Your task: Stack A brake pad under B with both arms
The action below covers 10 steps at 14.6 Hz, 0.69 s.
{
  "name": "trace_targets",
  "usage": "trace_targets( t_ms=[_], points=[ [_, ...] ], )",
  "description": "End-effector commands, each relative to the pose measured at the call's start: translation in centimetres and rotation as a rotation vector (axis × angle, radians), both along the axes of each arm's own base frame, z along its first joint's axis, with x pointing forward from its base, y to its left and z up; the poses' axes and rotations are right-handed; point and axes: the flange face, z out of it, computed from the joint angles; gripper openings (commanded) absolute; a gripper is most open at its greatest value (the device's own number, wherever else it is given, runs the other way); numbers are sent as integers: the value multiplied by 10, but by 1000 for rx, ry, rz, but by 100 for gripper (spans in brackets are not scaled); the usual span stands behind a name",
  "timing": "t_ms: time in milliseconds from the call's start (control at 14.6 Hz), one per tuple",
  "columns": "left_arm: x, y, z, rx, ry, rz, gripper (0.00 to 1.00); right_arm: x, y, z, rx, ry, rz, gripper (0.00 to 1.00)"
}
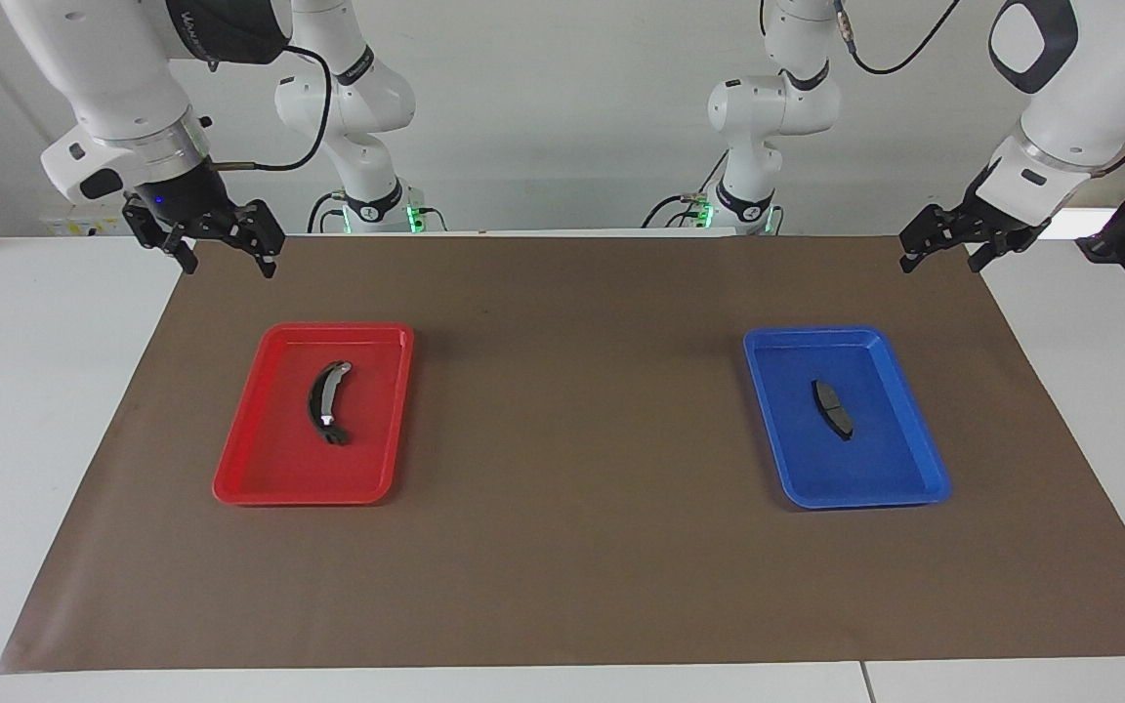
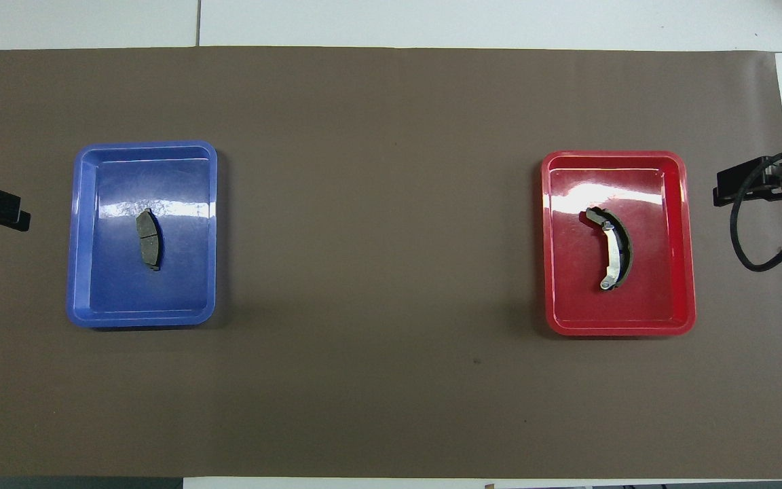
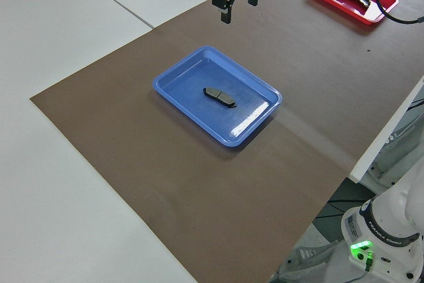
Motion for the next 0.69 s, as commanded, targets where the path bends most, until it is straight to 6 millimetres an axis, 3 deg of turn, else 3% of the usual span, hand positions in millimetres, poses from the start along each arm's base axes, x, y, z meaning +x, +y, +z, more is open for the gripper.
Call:
trace_targets(
  t_ms=[0,618],
  points=[
    [-6,0,3,19,-17,4,99,-4,-2,2,-1,2,10,100],
    [-6,-3,-7,18,-69,8,99,-4,-2,2,1,2,12,100]
  ],
)
